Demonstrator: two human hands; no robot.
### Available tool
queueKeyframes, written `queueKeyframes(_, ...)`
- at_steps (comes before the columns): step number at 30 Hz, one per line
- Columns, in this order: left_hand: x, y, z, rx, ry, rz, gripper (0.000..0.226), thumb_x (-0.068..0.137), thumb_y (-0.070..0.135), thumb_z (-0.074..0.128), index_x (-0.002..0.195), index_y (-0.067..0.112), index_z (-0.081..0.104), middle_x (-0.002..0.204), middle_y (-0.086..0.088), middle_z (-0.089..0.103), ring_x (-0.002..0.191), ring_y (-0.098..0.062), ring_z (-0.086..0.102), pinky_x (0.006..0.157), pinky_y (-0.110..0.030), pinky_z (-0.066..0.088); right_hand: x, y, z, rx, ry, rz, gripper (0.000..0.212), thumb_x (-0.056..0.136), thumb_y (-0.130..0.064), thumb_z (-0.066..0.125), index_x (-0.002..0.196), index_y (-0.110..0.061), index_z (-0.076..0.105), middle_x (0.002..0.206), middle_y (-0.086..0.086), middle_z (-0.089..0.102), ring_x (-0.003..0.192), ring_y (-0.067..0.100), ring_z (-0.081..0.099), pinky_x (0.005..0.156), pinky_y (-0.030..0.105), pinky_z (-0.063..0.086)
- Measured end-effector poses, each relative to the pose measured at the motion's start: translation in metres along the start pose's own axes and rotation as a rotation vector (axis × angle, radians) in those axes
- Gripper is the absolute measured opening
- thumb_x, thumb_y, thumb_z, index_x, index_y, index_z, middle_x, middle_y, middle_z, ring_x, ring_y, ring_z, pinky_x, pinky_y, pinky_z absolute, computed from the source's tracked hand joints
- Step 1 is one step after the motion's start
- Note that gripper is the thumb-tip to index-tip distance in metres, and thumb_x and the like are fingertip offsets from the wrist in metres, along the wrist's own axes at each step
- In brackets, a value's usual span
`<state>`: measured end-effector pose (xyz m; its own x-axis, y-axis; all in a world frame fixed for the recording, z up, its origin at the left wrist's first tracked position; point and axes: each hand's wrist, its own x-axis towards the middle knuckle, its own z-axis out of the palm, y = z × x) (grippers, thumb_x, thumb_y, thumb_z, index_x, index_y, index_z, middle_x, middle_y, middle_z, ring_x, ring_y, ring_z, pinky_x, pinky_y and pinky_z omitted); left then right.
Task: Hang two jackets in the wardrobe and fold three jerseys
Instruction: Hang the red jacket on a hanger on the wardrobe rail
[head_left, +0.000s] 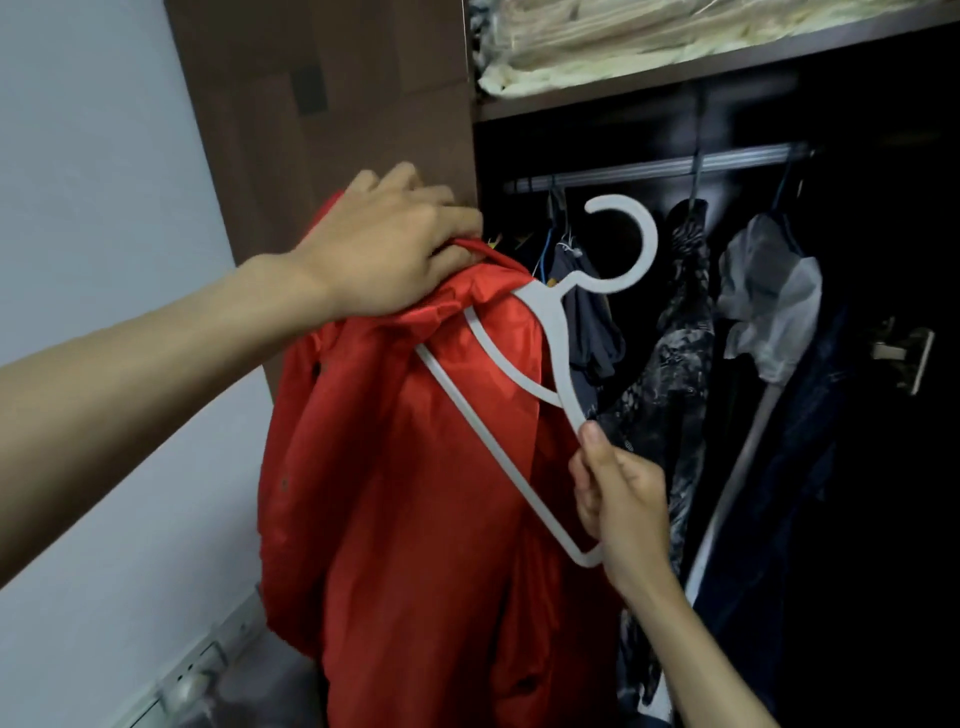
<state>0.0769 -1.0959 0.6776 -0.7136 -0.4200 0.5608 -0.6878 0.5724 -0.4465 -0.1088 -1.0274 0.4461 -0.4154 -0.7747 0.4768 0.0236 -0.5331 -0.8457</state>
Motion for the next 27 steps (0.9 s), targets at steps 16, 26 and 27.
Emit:
queueKeyframes(16,0.002,-0.027,0.064,-0.091,-0.192,-0.443,0.069,0.098,0.066,0.035,0.082,0.008,0.069,0.107,-0.029,0.067,0.104,-0.046,0.062,0.087,-0.048,0.047,0.050,-0.005,-0.050,-0.165,-0.186,0.205,0.053,0.089,-0.059,0.064,0.105,-0.009,0.073,0.090,0.004,0.062,0.083,0.015,0.062,0.077,0.031,0.051)
queueKeyframes(26,0.000,-0.028,0.055,-0.318,-0.126,-0.643,0.063,0.094,0.060,0.046,0.067,0.005,0.058,0.077,-0.018,0.061,0.083,-0.040,0.062,0.077,-0.043,0.046,-0.012,0.112,-0.014,-0.498,-0.166,0.150,0.051,0.089,-0.043,0.075,0.131,-0.026,0.051,0.127,-0.012,0.059,0.118,-0.001,0.055,0.104,0.027,0.046)
queueKeyframes(27,0.001,-0.026,0.051,-0.389,-0.119,-0.642,0.064,0.092,0.059,0.048,0.065,0.001,0.055,0.068,-0.016,0.058,0.070,-0.035,0.058,0.069,-0.040,0.044,-0.004,0.119,-0.005,-0.502,-0.181,0.142,0.057,0.093,-0.042,0.070,0.140,-0.025,0.044,0.136,-0.010,0.056,0.125,0.003,0.052,0.109,0.032,0.045)
